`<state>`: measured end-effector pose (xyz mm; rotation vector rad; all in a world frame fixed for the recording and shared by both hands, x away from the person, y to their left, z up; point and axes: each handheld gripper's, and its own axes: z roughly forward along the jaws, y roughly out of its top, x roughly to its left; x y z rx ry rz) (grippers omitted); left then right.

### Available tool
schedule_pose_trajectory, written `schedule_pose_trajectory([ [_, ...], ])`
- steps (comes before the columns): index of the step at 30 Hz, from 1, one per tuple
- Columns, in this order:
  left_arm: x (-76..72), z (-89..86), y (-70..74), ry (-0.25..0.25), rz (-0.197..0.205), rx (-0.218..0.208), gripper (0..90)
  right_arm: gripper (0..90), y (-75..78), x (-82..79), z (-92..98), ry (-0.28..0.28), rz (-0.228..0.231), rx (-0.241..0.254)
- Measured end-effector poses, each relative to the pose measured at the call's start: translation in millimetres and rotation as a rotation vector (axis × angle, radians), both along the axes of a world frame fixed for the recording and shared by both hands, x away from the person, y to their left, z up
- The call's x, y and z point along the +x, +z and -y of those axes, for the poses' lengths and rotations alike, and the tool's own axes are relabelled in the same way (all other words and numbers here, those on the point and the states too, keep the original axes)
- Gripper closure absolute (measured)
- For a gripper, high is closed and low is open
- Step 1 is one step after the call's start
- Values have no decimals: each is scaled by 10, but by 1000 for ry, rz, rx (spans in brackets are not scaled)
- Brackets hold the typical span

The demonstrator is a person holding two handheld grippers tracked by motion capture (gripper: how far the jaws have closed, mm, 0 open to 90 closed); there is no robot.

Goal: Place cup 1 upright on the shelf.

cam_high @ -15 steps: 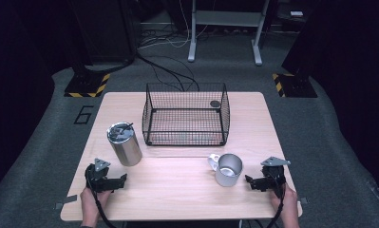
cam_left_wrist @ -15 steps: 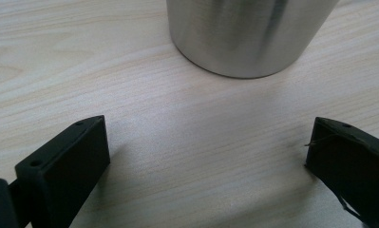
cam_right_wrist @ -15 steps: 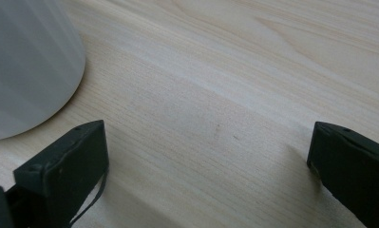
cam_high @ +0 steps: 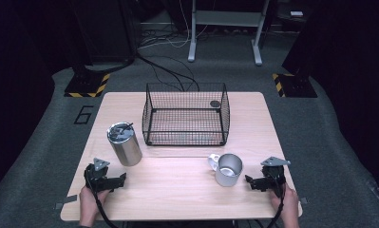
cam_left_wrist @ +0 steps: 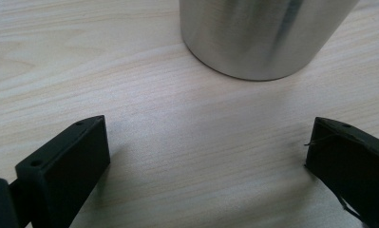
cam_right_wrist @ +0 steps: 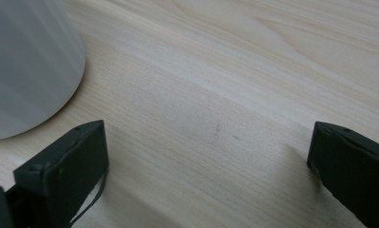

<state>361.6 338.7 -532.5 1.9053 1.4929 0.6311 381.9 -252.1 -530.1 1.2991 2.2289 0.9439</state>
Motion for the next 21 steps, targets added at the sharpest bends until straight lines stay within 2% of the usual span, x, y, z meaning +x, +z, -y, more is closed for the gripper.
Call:
schedule_pose_trajectory([
  [4,-11,-20,2,-35,-3,9,1,0,0,2,2,3,2,-3],
  [11,-7,-30,1,-38,3,1,0,0,1,4,-1,0,2,-5],
  [15,-13,-45,28,-33,2,-36,1,0,1,-2,-7,-7,-3,1],
  [17,-25,-48,92,-33,13,-56,1,0,2,2,-2,-1,0,-5],
  [21,-79,-29,323,-51,75,-89,1,0,3,-3,-7,-6,-5,-1],
])
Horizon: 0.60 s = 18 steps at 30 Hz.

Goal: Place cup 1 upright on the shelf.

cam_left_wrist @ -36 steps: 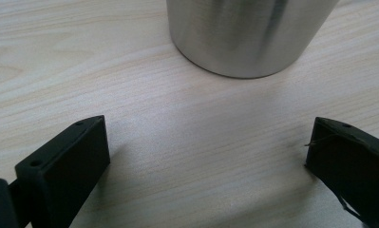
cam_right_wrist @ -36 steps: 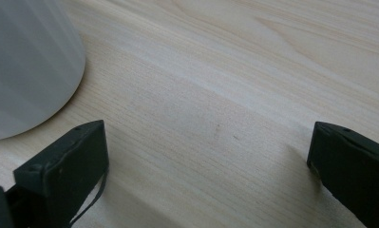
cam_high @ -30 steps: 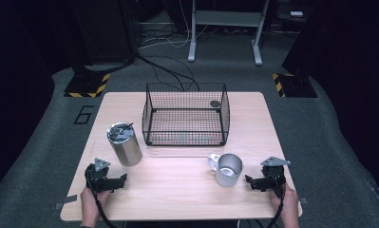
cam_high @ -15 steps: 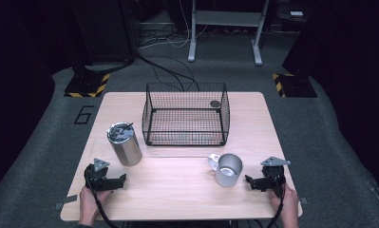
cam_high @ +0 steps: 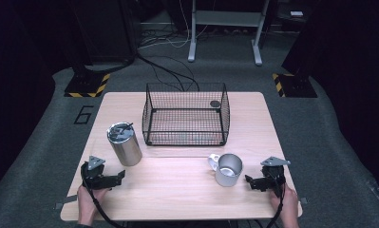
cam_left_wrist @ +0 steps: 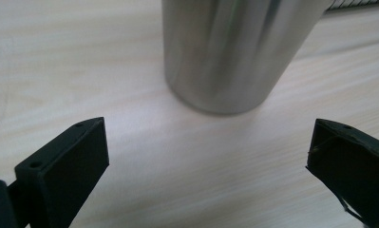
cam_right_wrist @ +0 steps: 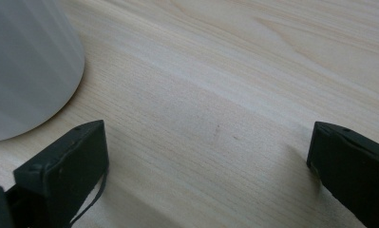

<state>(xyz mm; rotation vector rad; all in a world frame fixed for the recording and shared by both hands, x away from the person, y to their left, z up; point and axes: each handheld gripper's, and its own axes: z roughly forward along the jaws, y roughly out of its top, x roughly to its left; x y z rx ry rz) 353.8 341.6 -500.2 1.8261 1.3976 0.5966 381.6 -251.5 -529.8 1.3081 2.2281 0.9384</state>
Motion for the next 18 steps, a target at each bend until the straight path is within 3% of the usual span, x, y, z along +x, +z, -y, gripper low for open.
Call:
schedule_pose_trajectory([
  [4,-25,52,216,-31,65,-27,0,0,-1,2,2,2,3,0],
  [9,19,119,410,-51,115,-31,0,0,-1,1,0,0,3,-2],
  [18,161,157,605,-48,152,-52,0,0,-1,0,-1,-1,1,0],
])
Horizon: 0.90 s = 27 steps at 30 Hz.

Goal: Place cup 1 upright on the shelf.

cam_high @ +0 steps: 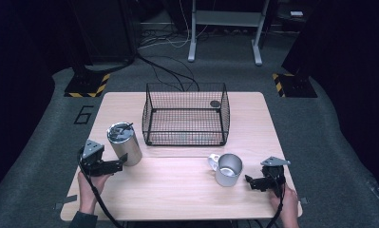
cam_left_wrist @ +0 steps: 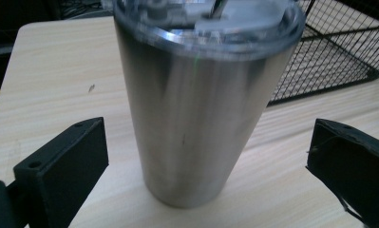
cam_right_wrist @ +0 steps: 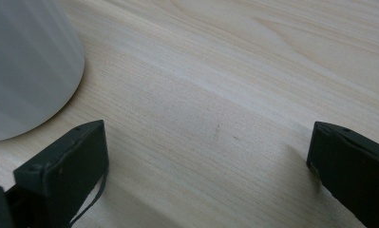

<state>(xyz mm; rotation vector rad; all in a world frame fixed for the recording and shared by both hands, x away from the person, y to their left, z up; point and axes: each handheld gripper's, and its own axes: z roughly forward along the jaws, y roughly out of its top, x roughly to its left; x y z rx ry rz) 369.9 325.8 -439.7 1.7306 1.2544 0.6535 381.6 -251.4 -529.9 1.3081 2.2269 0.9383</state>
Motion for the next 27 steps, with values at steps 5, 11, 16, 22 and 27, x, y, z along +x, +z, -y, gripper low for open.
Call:
schedule_pose_trajectory([
  [5,87,27,74,0,21,-3,0,0,0,0,0,0,0,0],
  [11,179,24,95,12,25,-6,0,0,-1,2,2,2,3,-1],
  [16,254,39,84,16,22,-20,0,0,1,4,6,6,3,-5],
  [22,332,88,84,21,27,-26,0,0,0,6,7,7,6,-4],
  [27,387,123,72,25,31,-29,1,0,2,5,7,7,2,-6],
])
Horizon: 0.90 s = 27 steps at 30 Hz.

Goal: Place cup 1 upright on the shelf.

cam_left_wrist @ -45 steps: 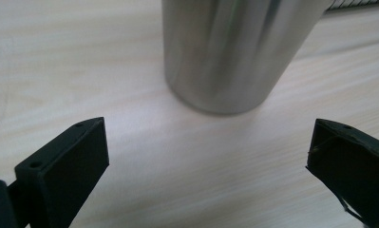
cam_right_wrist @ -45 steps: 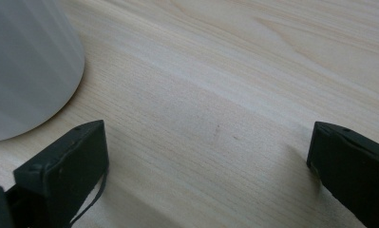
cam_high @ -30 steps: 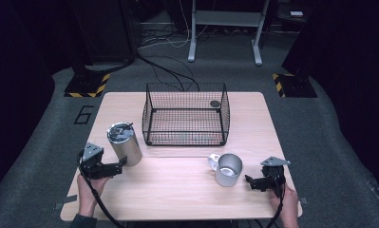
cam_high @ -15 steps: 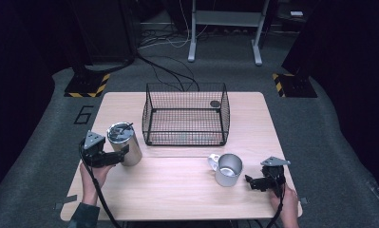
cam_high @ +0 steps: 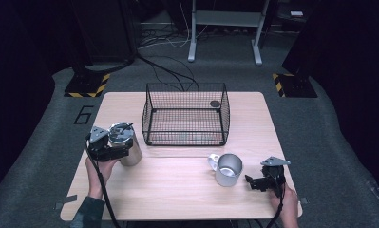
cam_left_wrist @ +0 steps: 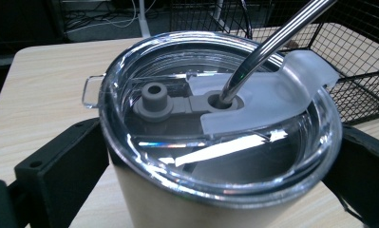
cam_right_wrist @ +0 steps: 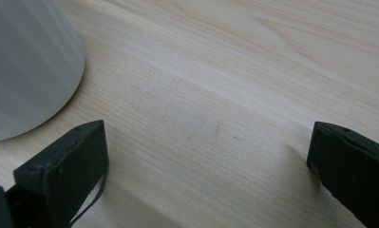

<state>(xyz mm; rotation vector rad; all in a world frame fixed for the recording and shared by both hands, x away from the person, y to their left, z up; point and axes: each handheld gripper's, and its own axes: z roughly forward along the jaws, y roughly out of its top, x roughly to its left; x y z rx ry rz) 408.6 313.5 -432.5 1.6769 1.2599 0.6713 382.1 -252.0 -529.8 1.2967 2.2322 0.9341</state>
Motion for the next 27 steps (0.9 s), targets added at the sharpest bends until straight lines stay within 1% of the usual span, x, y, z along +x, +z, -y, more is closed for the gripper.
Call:
schedule_pose_trajectory([
  [1,9,5,-1,1,-4,1,2,0,-1,0,0,0,3,1],
  [4,34,22,-16,11,3,-9,2,0,-1,1,1,2,2,0],
  [8,58,40,-24,19,12,-10,7,0,-2,-3,-3,-3,0,5],
  [9,65,47,-27,22,14,-11,9,0,0,1,1,1,1,-1],
  [10,72,53,-28,23,12,-11,9,0,-1,-4,-5,-5,-2,6],
  [12,80,61,-31,27,15,-13,12,0,-1,0,0,0,1,0],
  [14,80,73,-30,34,15,-7,14,0,-1,-4,-5,-5,-2,5],
  [15,78,76,-29,34,13,-4,16,0,-2,2,0,0,4,1],
  [17,77,76,-29,33,14,-2,18,0,-1,-4,-5,-5,-2,3],
  [19,74,78,-23,30,17,8,21,0,-1,1,-1,-1,3,0],
  [20,72,81,-13,25,19,20,24,0,-1,-2,-3,-3,-2,3],
  [22,68,82,12,14,17,52,32,0,-4,1,-2,-2,6,2],
  [23,69,83,18,11,16,58,34,0,-2,1,0,0,3,2],
  [25,67,71,17,-2,16,58,36,0,-1,1,1,1,2,-1],
  [26,64,68,12,-6,23,58,36,0,-4,1,-1,-1,6,2],
  [27,59,72,5,-5,30,49,36,0,0,1,1,2,1,-1],
])
